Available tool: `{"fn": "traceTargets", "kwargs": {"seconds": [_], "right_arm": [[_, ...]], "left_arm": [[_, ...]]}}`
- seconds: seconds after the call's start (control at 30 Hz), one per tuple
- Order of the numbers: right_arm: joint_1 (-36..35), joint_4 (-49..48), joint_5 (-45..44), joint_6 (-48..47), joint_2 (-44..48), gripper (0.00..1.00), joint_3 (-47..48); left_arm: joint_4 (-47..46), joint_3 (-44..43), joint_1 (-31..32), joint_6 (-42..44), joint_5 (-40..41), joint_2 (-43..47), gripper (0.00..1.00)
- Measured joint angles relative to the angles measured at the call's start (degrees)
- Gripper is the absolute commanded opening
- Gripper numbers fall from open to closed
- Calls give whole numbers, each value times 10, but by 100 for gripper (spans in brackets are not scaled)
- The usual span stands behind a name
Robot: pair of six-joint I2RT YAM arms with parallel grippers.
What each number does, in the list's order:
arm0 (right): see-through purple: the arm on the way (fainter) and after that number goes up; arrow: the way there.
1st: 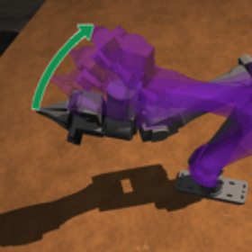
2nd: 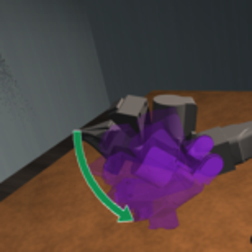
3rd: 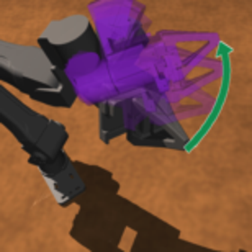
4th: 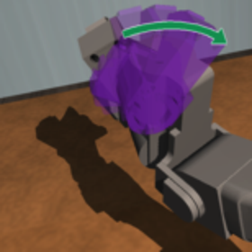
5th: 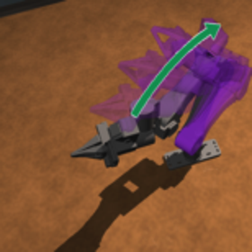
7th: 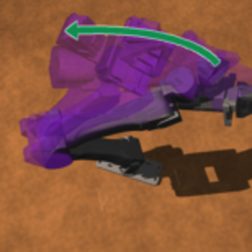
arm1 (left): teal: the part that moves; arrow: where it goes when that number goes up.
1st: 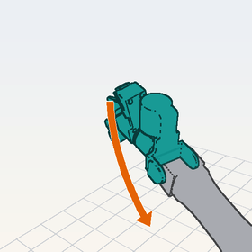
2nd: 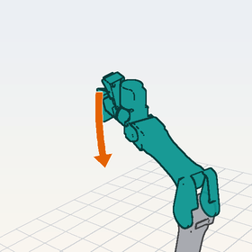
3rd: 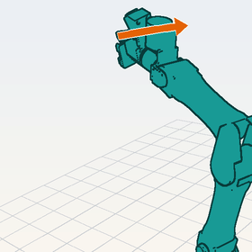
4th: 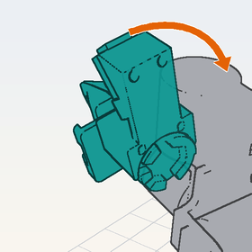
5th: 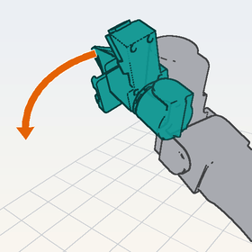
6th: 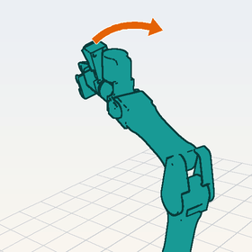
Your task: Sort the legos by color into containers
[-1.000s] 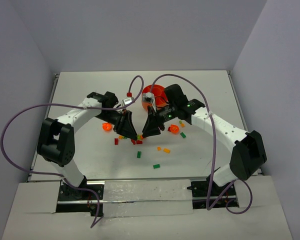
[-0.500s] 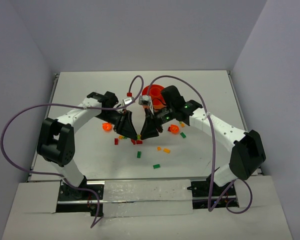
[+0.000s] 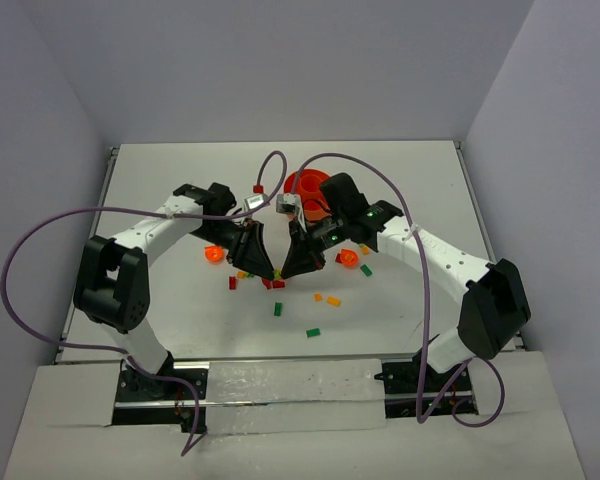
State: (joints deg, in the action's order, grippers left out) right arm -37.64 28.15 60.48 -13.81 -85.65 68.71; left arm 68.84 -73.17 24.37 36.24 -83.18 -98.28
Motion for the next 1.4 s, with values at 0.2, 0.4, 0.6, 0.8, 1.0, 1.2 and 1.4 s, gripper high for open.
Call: {"fn": "traceTargets", "kwargs": {"seconds": [0.2, 0.4, 0.6, 0.8, 1.0, 1.2, 1.4], "right_arm": [[-3, 0, -14, 0, 0, 0, 0], [-5, -6, -43, 5, 0, 0, -3], [-4, -17, -97, 8, 0, 0, -20], [17, -18, -156, 10, 0, 0, -45], [50, -16, -201, 17, 7, 0, -65], [65, -16, -269, 29, 9, 0, -74], [67, -28, -321, 48, -7, 0, -74]], "left_arm": [[19, -4, -15, 29, -2, -1, 0], [57, -26, -35, 86, -3, -21, 0], [71, -26, -56, 117, -3, -35, 0], [-25, -1, -80, 4, 62, -6, 0], [-220, 55, -72, -183, 244, 110, 0], [-318, 101, -72, -260, 429, 113, 0], [-374, 161, -72, -300, 566, 102, 0]]}}
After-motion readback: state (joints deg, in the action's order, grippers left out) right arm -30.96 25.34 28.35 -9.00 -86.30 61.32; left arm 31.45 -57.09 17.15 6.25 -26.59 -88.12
